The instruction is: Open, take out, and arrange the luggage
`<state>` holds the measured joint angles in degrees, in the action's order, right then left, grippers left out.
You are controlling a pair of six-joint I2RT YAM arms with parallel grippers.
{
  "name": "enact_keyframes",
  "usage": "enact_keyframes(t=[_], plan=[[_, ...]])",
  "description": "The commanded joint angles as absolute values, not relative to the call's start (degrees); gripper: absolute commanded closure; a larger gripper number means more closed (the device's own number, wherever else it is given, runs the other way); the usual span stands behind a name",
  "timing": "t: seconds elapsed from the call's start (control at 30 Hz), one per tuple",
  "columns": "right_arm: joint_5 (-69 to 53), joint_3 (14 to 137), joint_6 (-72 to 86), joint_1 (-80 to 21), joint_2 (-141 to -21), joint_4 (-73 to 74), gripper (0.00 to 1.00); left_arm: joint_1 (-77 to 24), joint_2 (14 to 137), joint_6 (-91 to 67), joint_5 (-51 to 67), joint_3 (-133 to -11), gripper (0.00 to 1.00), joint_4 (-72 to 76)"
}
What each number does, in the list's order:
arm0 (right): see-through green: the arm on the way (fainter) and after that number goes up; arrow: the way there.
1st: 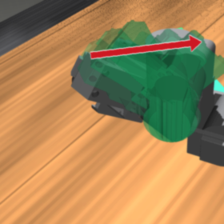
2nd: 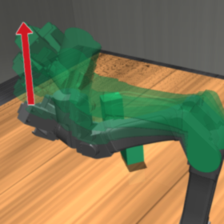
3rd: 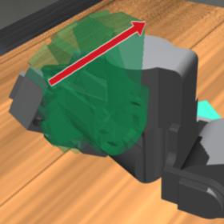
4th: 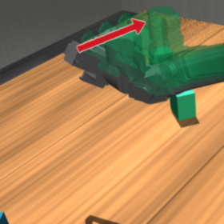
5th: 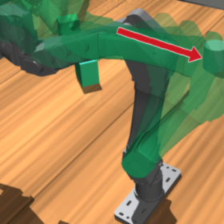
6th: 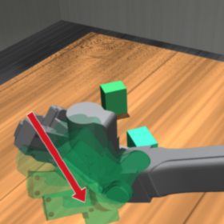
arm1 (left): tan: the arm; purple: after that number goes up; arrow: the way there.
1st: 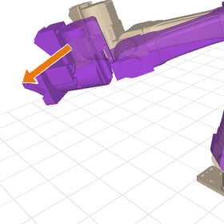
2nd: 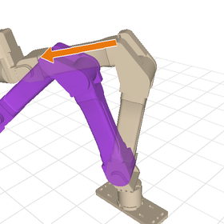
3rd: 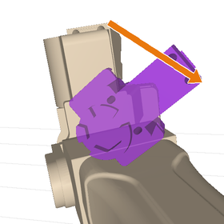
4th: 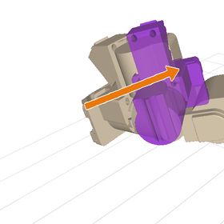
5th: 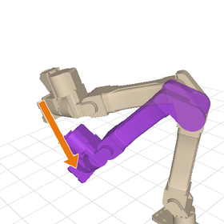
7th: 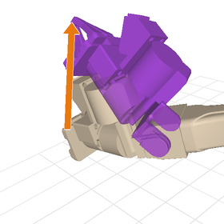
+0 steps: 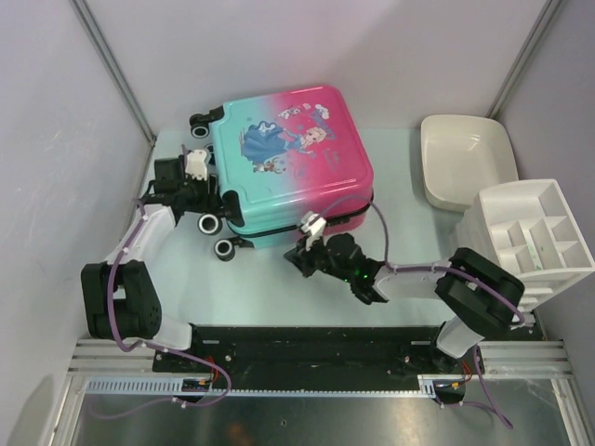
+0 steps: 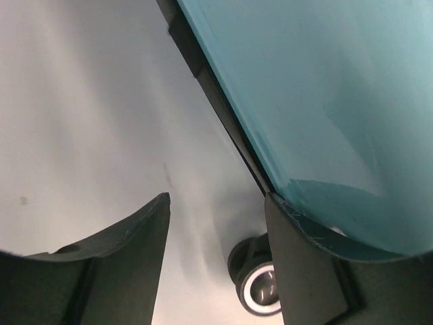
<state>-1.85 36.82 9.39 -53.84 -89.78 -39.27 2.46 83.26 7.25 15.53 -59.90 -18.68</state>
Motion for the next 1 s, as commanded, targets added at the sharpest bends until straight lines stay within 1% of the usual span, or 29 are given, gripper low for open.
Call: enact_keyframes(t=[0.0,0.1,0.13,0.17,0.2,0.23,0.3,0.33,0.37,0.4,0.43,0.5,0.53,0.57,0.63,0.67,0.73,0.8,0.83,0.87,0.97], plan=[[-4.92,42.35,13.01,-58.71,-94.99,-48.16,1.00,-3.78,83.67,0.97,24.17,-57.31,0.37,-24.26],[-6.06,45.51,13.18,-59.94,-97.29,-49.30,1.00,-4.04,84.02,0.44,23.73,-57.57,0.35,-24.00],[-6.41,45.88,12.84,-59.68,-97.21,-49.31,1.00,-3.69,83.85,0.35,23.38,-57.74,0.33,-24.08],[-7.63,45.97,12.48,-59.42,-96.68,-48.35,1.00,-3.17,83.67,0.35,23.29,-57.83,0.26,-24.08],[-7.82,45.97,12.13,-58.37,-95.72,-46.86,0.99,-2.38,83.24,-1.13,23.64,-58.01,0.23,-23.82],[-8.00,45.97,12.48,-57.66,-93.62,-44.84,0.82,-0.20,82.97,-1.58,24.60,-58.09,0.20,-23.47],[-10.01,45.97,13.18,-54.51,-90.54,-36.68,0.74,3.41,81.48,-1.67,25.92,-58.27,0.14,-21.72],[-10.80,45.88,13.27,-53.19,-87.13,-33.61,0.63,5.86,80.95,-0.89,26.36,-58.79,0.13,-21.27],[-12.03,45.79,13.36,-51.87,-85.36,-27.31,0.60,7.11,80.69,-0.36,26.72,-59.58,0.11,-21.10],[-12.91,45.44,13.10,-50.46,-83.60,-24.64,0.56,9.21,80.25,1.30,29.07,-61.42,0.08,-21.09],[-14.14,44.31,12.05,-46.79,-81.32,-22.35,0.46,10.19,80.07,2.45,30.74,-62.39,0.06,-21.18],[-15.99,43.07,10.29,-43.09,-75.08,-15.58,0.34,11.07,78.85,6.91,33.38,-64.94,0.03,-21.36],[-16.34,42.46,7.67,-39.93,-73.14,-13.73,0.21,11.07,78.14,9.38,34.79,-65.47,0.02,-21.62],[-16.43,40.80,6.34,-38.16,-69.82,-10.84,0.12,10.99,77.26,11.58,35.94,-65.91,0.01,-21.62],[-15.21,39.64,4.23,-35.43,-67.42,-8.54,0.02,10.90,75.50,16.33,36.30,-66.70,0.00,-21.71],[-15.81,38.86,2.39,-32.11,-66.46,-6.52,0.02,10.90,75.59,17.39,35.86,-67.32,0.00,-21.71],[-16.87,38.67,1.41,-28.85,-65.04,-4.06,0.02,10.90,77.07,19.33,33.59,-71.00,0.00,-21.71],[-17.14,38.67,0.79,-24.27,-64.95,-2.64,0.04,10.90,80.83,19.68,31.65,-76.97,0.01,-21.62],[-17.23,38.58,0.70,-22.95,-65.13,-1.33,0.06,10.90,82.43,20.12,31.29,-79.25,0.02,-21.53],[-17.14,38.67,0.18,-20.94,-65.56,-0.80,0.07,10.81,84.01,21.35,30.59,-83.80,0.02,-21.53],[-17.31,38.58,0.18,-18.55,-67.06,1.57,0.09,9.49,92.78,32.92,28.40,-92.16,0.00,-22.06]])
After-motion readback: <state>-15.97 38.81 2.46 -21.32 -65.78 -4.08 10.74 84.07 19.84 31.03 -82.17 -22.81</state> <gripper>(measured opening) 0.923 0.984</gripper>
